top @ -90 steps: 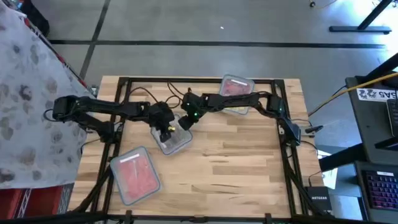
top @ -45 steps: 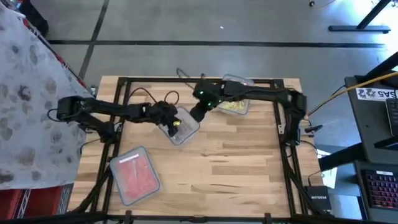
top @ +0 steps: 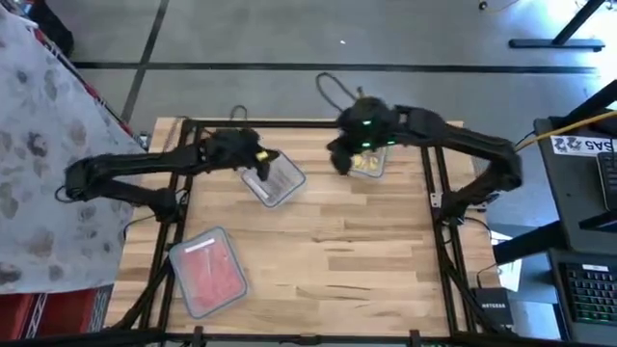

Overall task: Sort candy
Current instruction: Return to Home Position

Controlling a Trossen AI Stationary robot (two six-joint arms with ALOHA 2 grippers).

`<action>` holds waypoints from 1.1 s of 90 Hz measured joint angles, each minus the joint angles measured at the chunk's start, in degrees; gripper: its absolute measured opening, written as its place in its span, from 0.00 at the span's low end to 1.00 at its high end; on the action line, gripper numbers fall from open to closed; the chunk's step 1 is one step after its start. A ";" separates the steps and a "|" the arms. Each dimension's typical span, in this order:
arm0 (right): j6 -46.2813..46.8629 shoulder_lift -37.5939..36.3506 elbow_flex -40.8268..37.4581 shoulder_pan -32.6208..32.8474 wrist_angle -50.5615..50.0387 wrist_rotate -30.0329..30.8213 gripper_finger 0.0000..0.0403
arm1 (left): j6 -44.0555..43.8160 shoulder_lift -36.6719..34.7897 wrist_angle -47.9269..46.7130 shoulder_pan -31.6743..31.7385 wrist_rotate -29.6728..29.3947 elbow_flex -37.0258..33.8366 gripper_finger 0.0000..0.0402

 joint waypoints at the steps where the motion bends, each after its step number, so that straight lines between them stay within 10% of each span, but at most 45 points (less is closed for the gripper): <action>1: -0.41 -0.57 0.00 -0.23 -0.98 -0.26 0.00 | -0.18 -0.87 0.16 0.13 0.59 0.10 0.00; 29: -4.77 -17.99 -10.65 -12.90 -7.98 -9.96 0.00 | -1.17 -26.15 -14.51 0.98 6.26 0.32 0.00; 49: -3.05 -30.26 -28.53 -22.46 4.20 -22.09 0.00 | -0.23 -40.58 -31.17 1.04 -3.46 -0.56 0.00; 99: 5.63 -40.07 -60.07 -37.96 41.47 -42.62 0.00 | -6.84 -61.71 -37.30 1.04 -11.87 -11.77 0.00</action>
